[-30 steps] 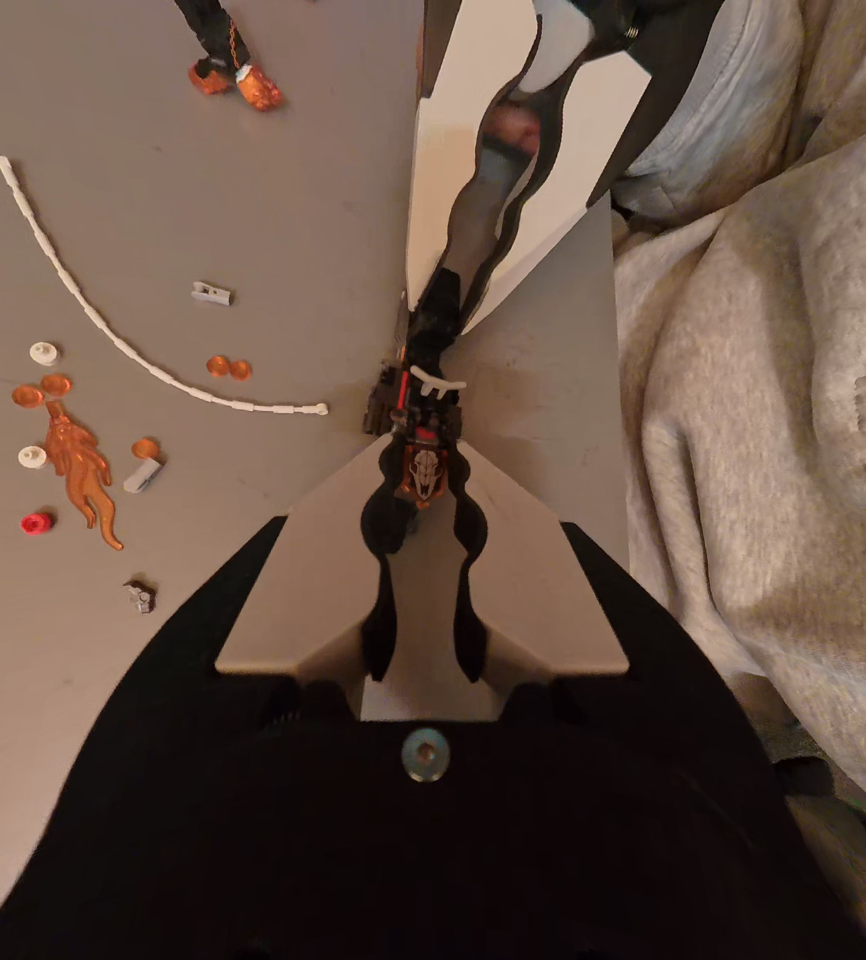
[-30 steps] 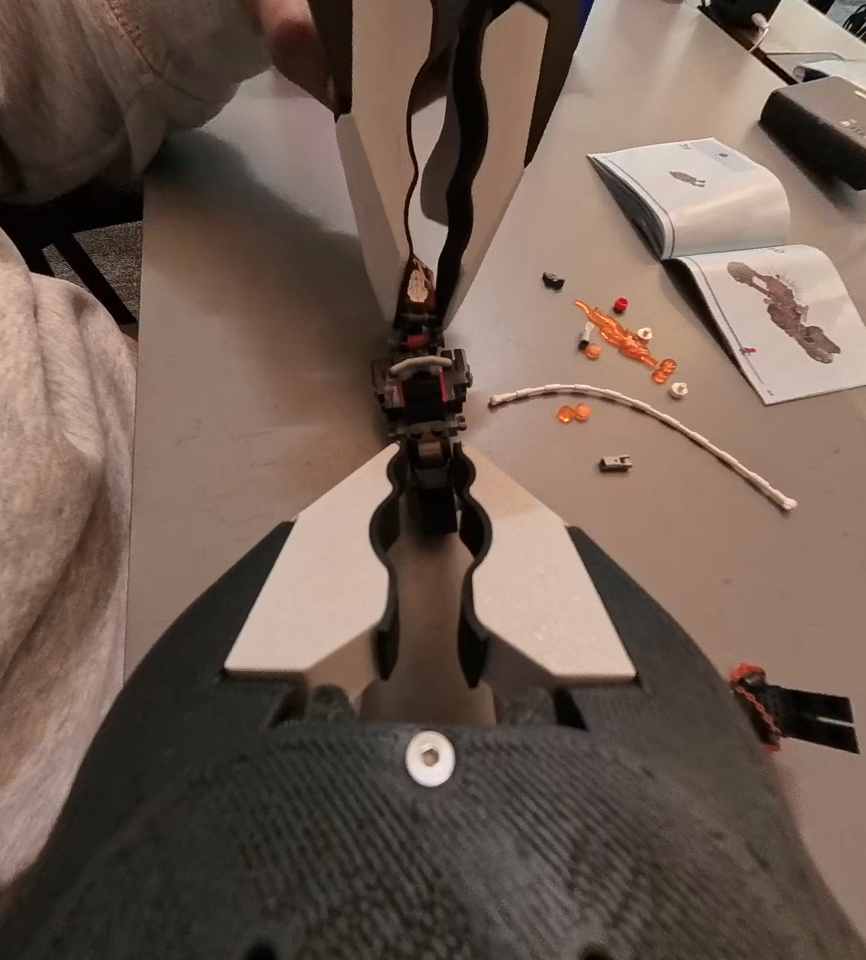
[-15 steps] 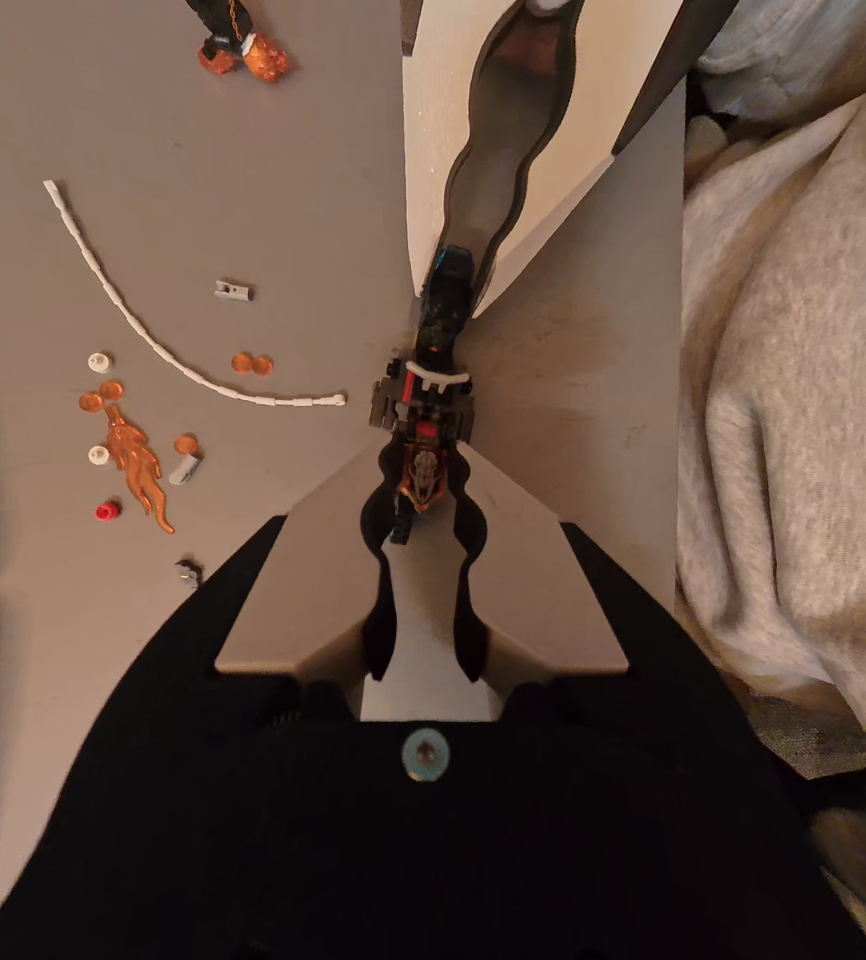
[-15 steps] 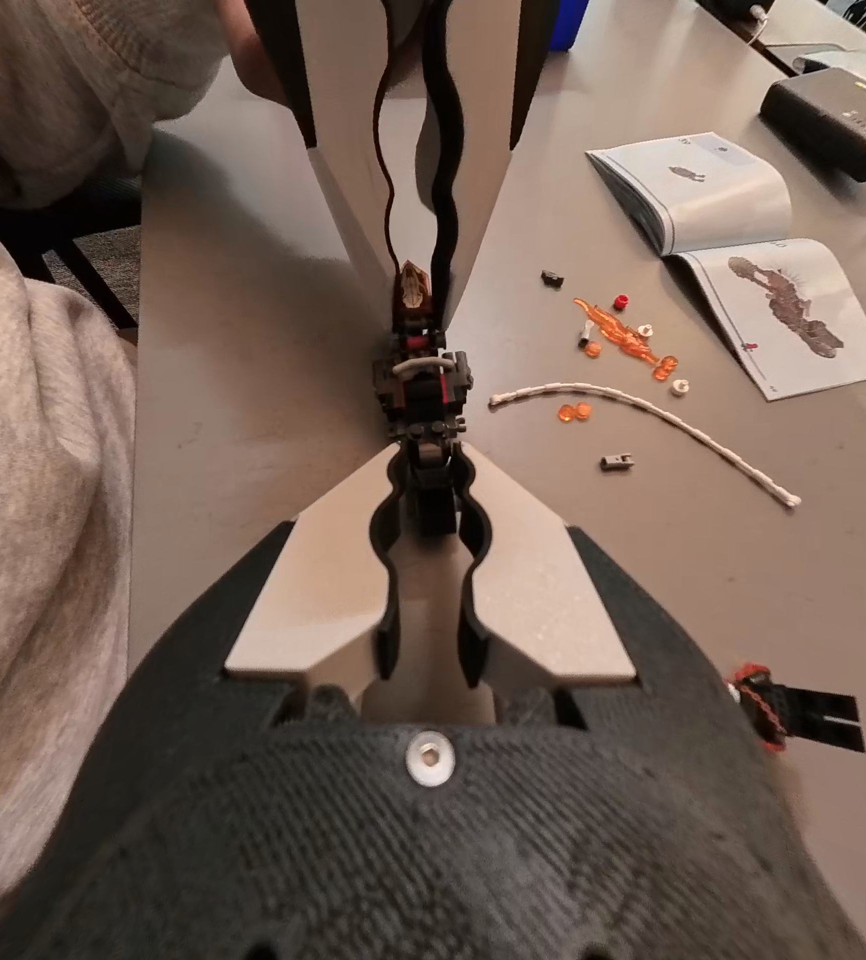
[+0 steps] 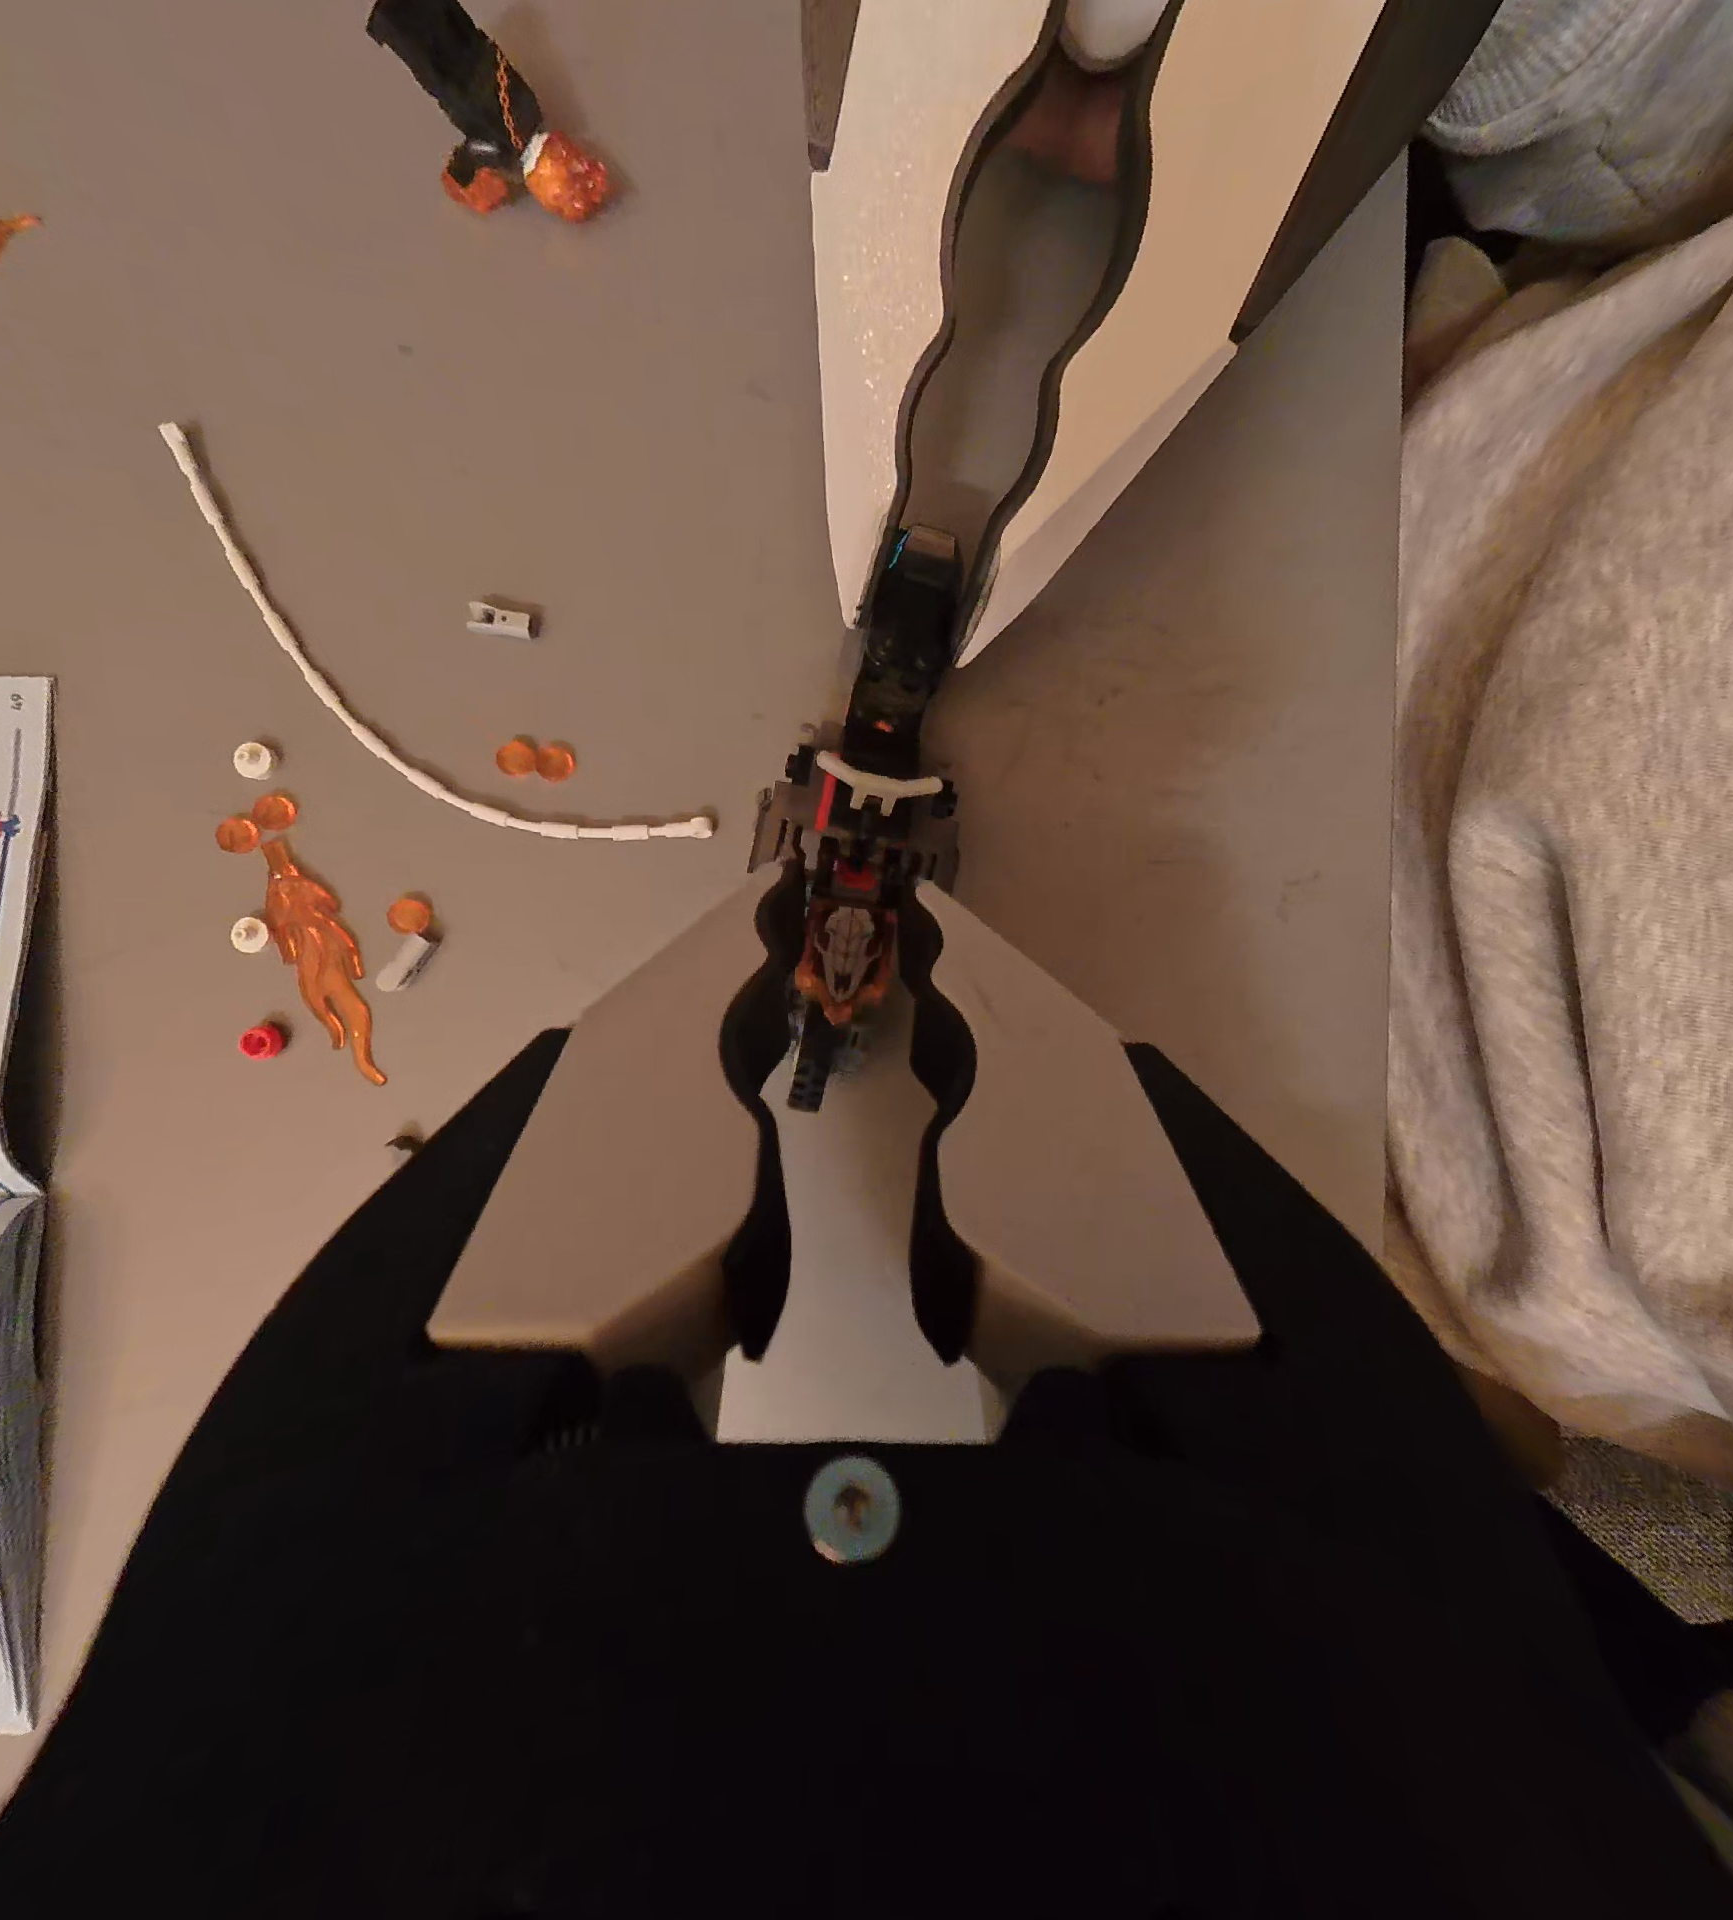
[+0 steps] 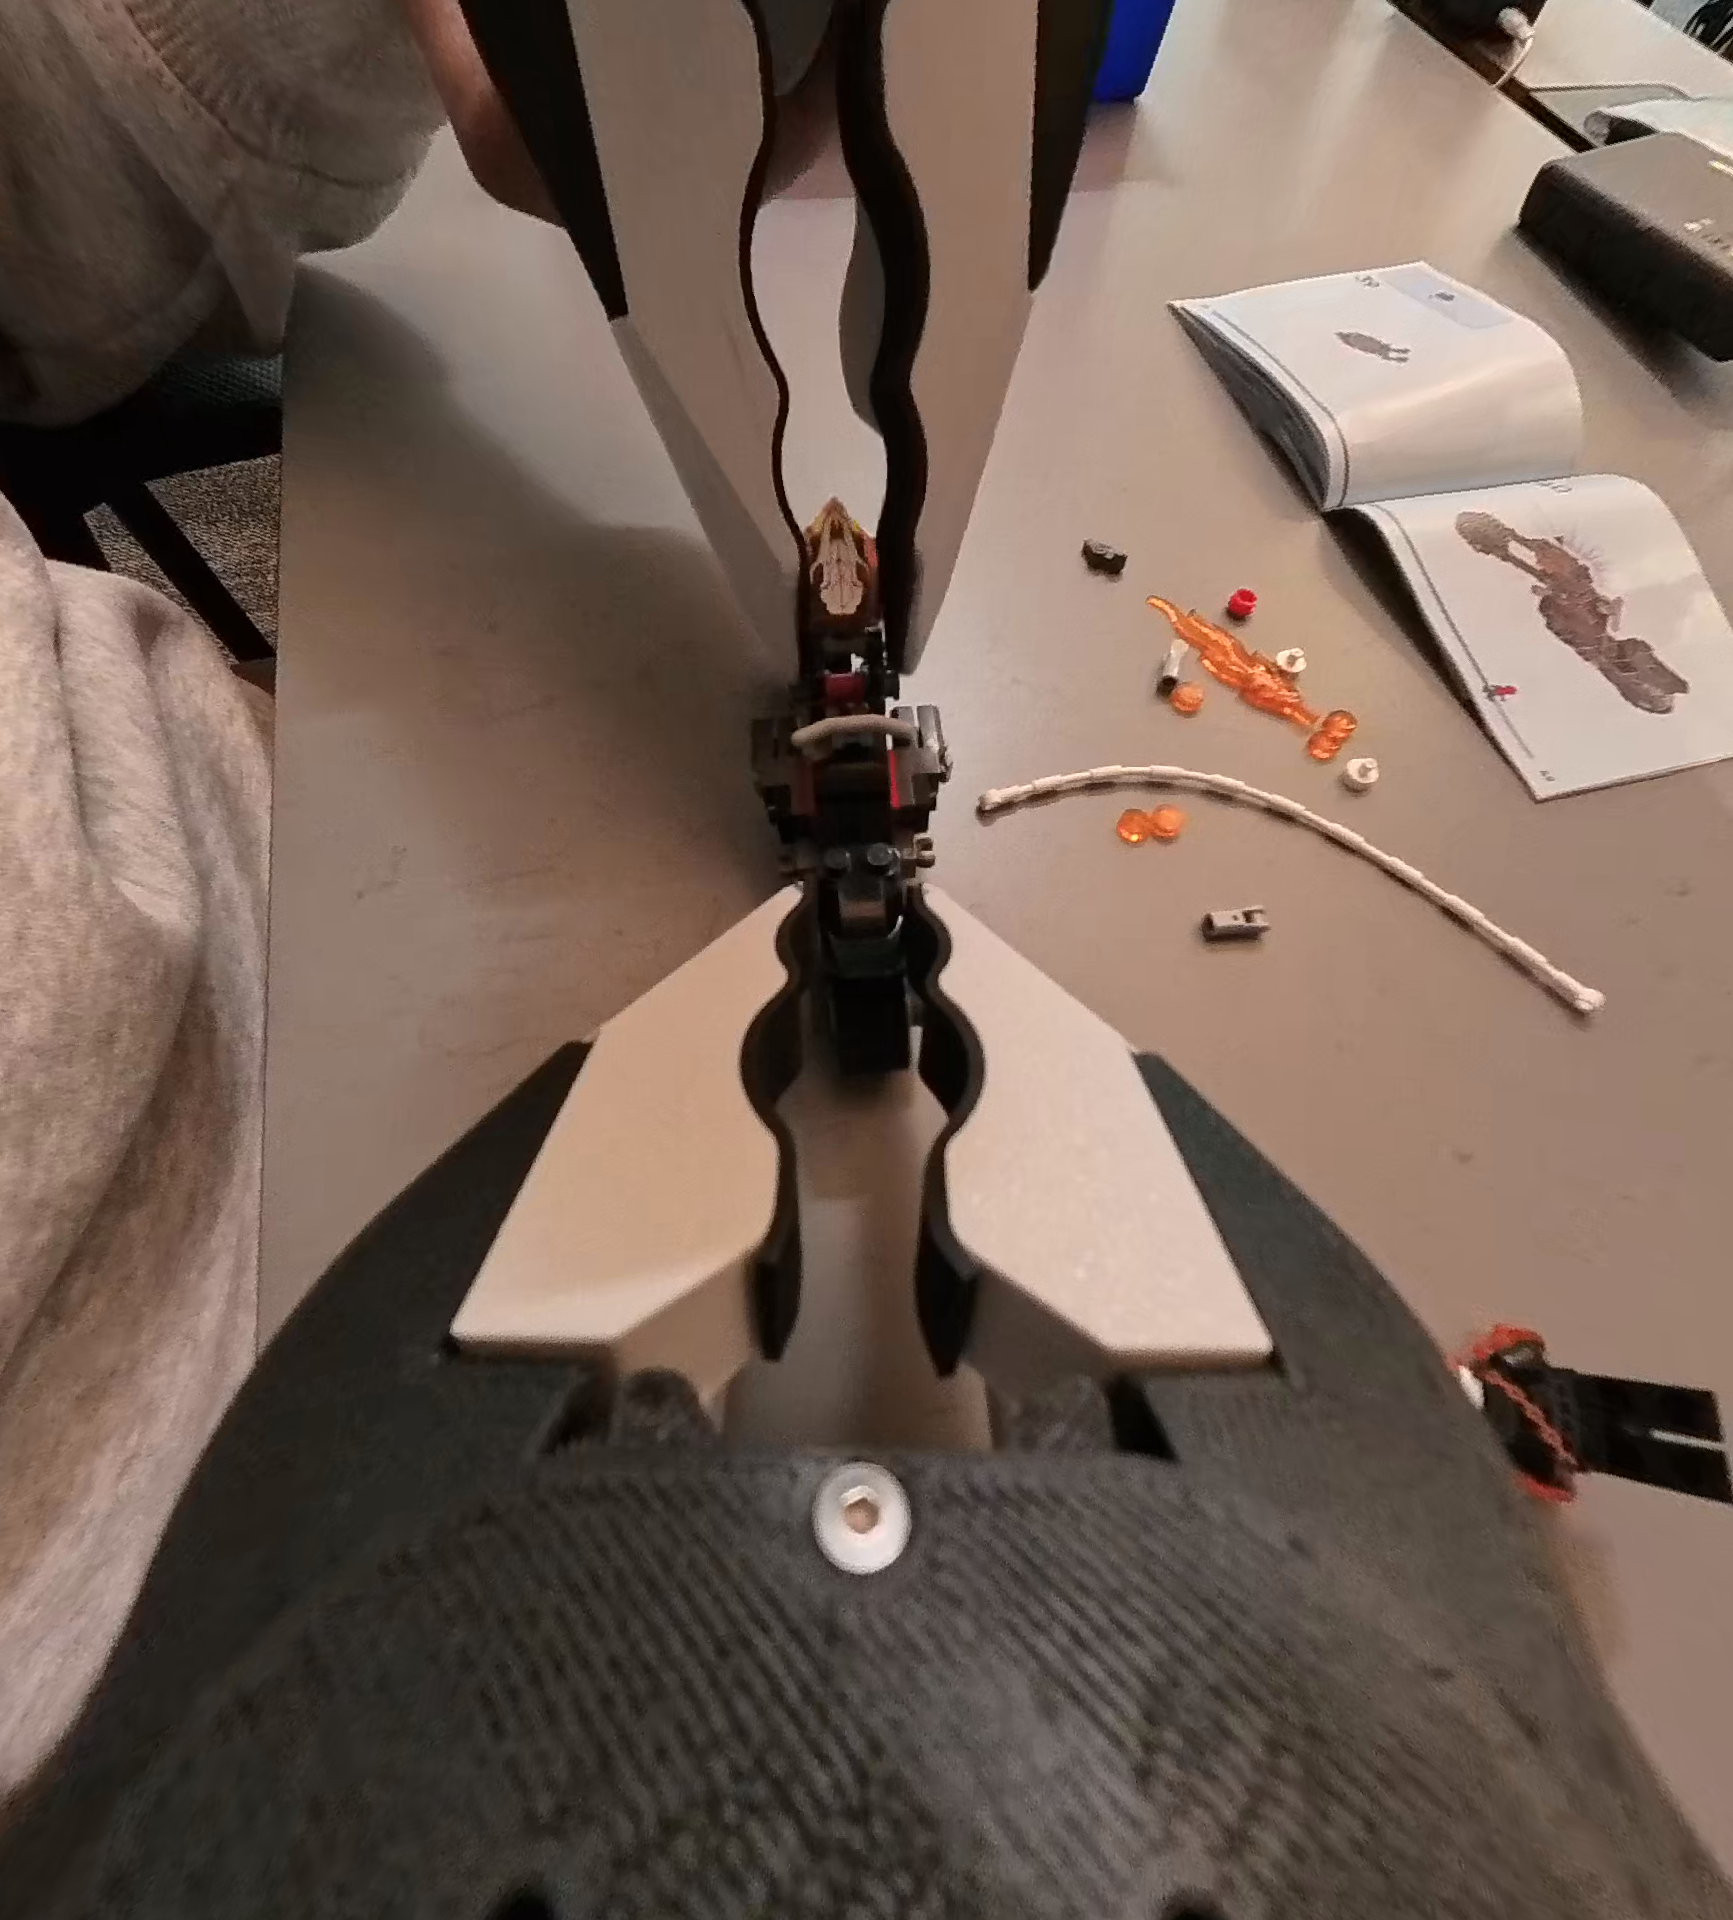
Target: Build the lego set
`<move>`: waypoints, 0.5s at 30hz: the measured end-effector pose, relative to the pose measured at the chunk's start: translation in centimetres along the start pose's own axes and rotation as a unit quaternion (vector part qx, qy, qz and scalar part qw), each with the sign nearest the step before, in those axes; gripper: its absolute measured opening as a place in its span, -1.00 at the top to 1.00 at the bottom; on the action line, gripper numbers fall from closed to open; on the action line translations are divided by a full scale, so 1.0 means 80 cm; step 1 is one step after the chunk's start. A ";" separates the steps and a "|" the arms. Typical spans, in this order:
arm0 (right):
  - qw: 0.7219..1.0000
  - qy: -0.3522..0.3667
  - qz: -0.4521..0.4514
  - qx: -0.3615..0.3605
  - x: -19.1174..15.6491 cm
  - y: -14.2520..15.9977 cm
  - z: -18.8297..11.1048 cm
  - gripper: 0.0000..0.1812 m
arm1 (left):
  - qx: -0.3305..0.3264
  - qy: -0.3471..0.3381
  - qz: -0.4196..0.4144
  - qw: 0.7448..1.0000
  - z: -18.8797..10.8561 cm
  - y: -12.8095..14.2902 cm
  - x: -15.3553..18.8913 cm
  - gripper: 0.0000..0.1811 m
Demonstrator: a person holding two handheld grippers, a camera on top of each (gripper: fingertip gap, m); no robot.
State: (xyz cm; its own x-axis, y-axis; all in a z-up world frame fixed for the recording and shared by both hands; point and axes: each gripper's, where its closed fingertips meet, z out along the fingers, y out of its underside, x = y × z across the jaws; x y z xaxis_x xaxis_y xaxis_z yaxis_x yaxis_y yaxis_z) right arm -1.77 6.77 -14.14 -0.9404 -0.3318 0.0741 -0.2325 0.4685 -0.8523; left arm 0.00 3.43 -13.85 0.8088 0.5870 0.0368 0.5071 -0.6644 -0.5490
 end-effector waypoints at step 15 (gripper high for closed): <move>1.000 -0.004 0.000 0.000 -0.002 0.000 0.001 0.85 | -0.004 0.019 0.010 1.000 0.003 -0.001 0.002 0.84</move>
State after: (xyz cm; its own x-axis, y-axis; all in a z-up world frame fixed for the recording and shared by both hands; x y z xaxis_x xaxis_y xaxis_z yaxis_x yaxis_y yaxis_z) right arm -1.63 6.77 -14.16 -0.9385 -0.3382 0.0690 -0.2318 0.4694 -0.8520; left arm 0.02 3.67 -14.00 0.8289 0.5564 0.0574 0.4933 -0.6788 -0.5439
